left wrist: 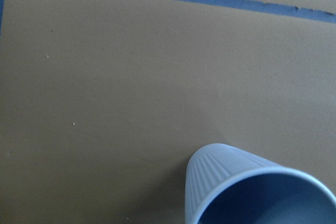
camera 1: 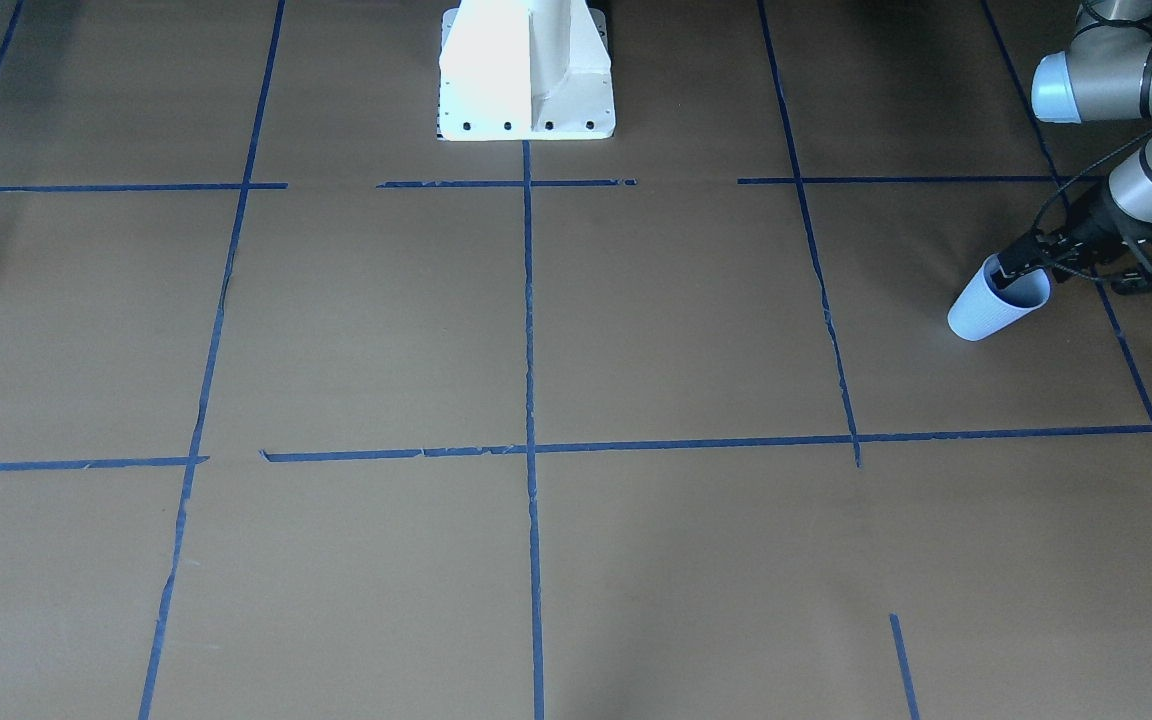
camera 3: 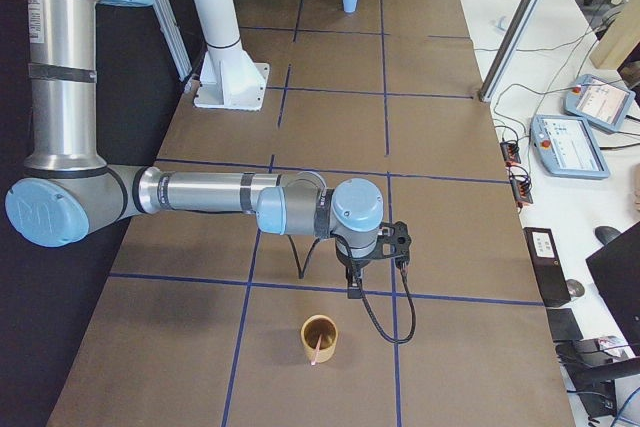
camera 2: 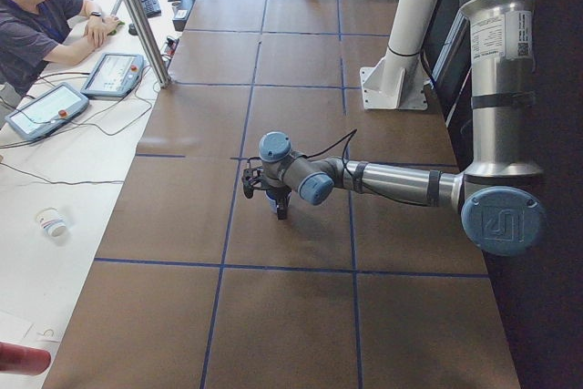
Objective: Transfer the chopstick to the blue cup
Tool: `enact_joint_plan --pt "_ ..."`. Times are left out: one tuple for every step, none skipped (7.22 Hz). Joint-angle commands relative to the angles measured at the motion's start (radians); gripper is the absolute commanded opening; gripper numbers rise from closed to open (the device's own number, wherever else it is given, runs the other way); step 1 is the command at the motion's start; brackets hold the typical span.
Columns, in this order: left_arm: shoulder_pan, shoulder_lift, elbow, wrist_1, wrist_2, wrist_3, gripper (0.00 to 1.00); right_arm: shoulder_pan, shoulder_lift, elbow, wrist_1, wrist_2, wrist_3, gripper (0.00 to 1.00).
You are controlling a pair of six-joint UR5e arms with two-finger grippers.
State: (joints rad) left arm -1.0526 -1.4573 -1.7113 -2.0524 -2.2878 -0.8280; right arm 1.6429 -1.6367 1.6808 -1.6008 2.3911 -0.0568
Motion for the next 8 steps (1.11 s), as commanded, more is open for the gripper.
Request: enact_joint_plan --pt "0.002 0.0 0.002 0.0 0.001 -0.005 0.07 0.0 -0.003 0.002 -0.001 0.003 0.0 1.0" --pt "0.002 0.0 0.001 0.001 -0.001 -0.007 0.0 0.0 -0.006 0.002 -0.001 0.003 0.0 1.0" --pt "0.0 0.0 -0.01 0.005 -0.004 -0.007 0.0 0.0 -0.006 0.004 -0.001 0.003 0.0 1.0" --pt "-0.012 0.005 -0.043 0.012 -0.025 -0.007 0.0 0.0 -0.009 0.017 -0.001 0.003 0.002 1.0" --pt "-0.02 0.008 -0.12 0.102 -0.097 -0.007 0.0 0.0 -0.009 0.017 -0.001 0.003 0.002 1.0" --pt "-0.048 -0.008 -0.239 0.285 -0.105 -0.007 0.0 -0.001 -0.009 0.017 -0.001 0.003 0.002 1.0" --pt "-0.049 -0.094 -0.346 0.492 -0.107 -0.007 0.0 0.0 -0.008 0.025 -0.001 0.003 0.002 1.0" --pt "-0.046 -0.239 -0.382 0.687 -0.105 -0.011 0.0 -0.002 -0.008 0.027 -0.001 0.002 0.002 1.0"
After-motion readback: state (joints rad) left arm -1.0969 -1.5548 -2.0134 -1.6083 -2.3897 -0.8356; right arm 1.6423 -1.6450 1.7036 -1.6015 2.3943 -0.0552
